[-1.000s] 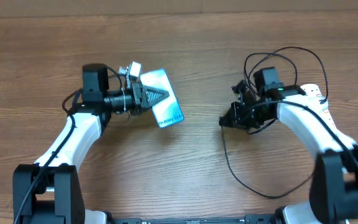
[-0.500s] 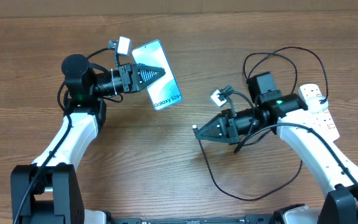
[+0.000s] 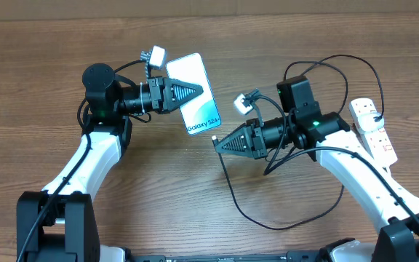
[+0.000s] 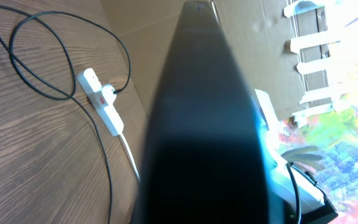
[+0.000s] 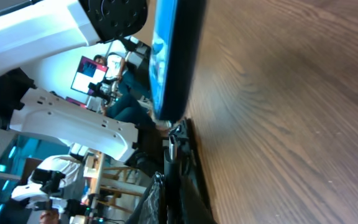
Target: Plug charger to phone and switch on socket
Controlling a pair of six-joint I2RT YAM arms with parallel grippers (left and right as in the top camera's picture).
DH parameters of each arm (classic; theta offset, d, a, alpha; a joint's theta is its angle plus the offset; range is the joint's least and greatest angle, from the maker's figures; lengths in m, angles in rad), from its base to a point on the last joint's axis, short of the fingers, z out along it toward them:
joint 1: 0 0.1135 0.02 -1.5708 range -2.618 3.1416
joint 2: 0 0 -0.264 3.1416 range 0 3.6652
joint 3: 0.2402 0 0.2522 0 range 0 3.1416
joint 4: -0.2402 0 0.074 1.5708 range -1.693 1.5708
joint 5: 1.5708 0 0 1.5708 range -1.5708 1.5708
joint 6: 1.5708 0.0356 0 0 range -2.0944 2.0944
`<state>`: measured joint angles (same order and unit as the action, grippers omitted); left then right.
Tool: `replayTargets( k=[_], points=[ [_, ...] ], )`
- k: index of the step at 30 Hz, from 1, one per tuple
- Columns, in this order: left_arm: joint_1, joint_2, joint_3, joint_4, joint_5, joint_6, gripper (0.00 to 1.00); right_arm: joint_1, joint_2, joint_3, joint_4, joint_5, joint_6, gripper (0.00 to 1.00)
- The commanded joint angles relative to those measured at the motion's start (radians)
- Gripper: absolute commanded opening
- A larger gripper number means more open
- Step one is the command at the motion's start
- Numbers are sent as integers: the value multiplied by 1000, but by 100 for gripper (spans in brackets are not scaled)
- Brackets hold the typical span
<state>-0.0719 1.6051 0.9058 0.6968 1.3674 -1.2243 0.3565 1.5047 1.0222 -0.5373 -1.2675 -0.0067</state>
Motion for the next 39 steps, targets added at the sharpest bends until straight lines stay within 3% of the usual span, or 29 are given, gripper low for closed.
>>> replayTargets(
  k=[1,39],
  points=[
    [-7,-6,14,10,24,31,4,15,10,3,35,-11,82,4],
    [-45,-6,14,10,32,41,4,16,12,2,145,-5,168,4]
  ],
)
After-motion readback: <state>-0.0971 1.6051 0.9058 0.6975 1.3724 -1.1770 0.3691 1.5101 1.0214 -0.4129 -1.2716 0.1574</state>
